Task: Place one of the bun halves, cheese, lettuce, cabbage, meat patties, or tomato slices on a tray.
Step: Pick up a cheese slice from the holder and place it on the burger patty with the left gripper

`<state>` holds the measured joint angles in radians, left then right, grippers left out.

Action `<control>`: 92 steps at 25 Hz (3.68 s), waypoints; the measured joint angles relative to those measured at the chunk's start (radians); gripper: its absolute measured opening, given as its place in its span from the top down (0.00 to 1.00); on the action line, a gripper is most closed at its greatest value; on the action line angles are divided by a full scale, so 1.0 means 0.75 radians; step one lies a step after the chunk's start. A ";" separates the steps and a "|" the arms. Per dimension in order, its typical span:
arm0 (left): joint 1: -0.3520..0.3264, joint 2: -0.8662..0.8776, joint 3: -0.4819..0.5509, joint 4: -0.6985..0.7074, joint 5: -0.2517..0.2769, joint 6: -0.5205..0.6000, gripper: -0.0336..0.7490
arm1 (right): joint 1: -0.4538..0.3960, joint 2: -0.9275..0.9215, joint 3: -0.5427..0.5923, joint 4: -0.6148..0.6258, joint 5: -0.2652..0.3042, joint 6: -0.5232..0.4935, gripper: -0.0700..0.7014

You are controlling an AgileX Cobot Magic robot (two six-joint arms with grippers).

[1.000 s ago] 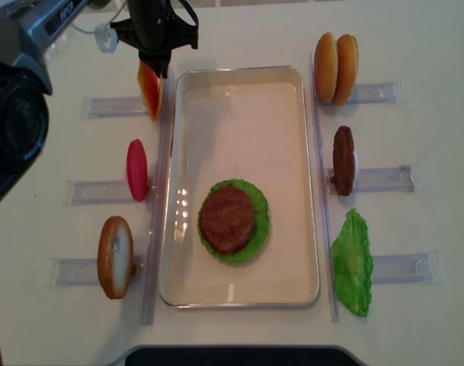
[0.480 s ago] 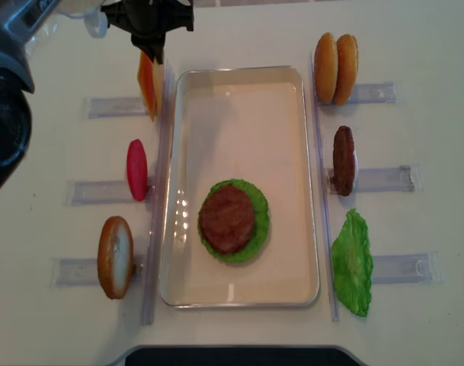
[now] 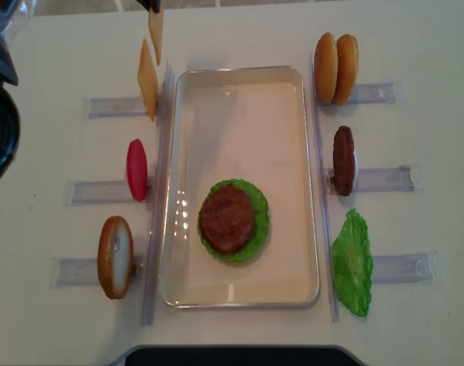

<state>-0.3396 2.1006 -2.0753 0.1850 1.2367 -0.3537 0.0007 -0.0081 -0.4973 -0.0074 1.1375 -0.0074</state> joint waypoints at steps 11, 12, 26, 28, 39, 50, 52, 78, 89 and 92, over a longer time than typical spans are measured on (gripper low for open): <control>0.000 -0.030 0.000 -0.032 0.004 0.019 0.93 | 0.000 0.000 0.000 0.001 0.000 0.000 0.28; 0.000 -0.038 0.000 -0.032 0.004 0.020 0.93 | 0.000 0.000 0.000 0.001 0.000 0.000 0.28; 0.000 -0.168 0.100 -0.043 0.007 0.026 0.93 | 0.029 0.000 0.000 0.001 0.000 0.000 0.28; 0.000 -0.193 0.120 -0.064 0.007 0.026 0.93 | 0.029 0.000 0.000 0.001 0.000 0.000 0.28; 0.000 -0.446 0.447 -0.113 0.007 0.018 0.93 | 0.029 0.000 0.000 0.001 0.000 0.000 0.28; 0.000 -0.742 0.805 -0.113 0.007 0.005 0.93 | 0.029 0.000 0.000 0.001 0.000 0.000 0.28; 0.000 -0.801 0.850 -0.113 0.007 0.004 0.93 | 0.029 0.000 0.000 0.001 0.000 0.000 0.28; 0.000 -1.007 1.194 -0.161 -0.026 -0.018 0.93 | 0.029 0.000 0.000 0.001 0.000 0.000 0.28; 0.000 -1.007 1.249 -0.692 -0.220 0.361 0.93 | 0.029 0.000 0.000 0.001 0.000 0.000 0.28; 0.000 -1.007 1.249 -0.862 -0.220 0.488 0.93 | 0.029 0.000 0.000 0.001 0.000 0.000 0.28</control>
<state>-0.3396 1.3455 -1.1382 -0.4611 1.0713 0.0122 0.0227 -0.0081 -0.4973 -0.0066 1.1375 -0.0074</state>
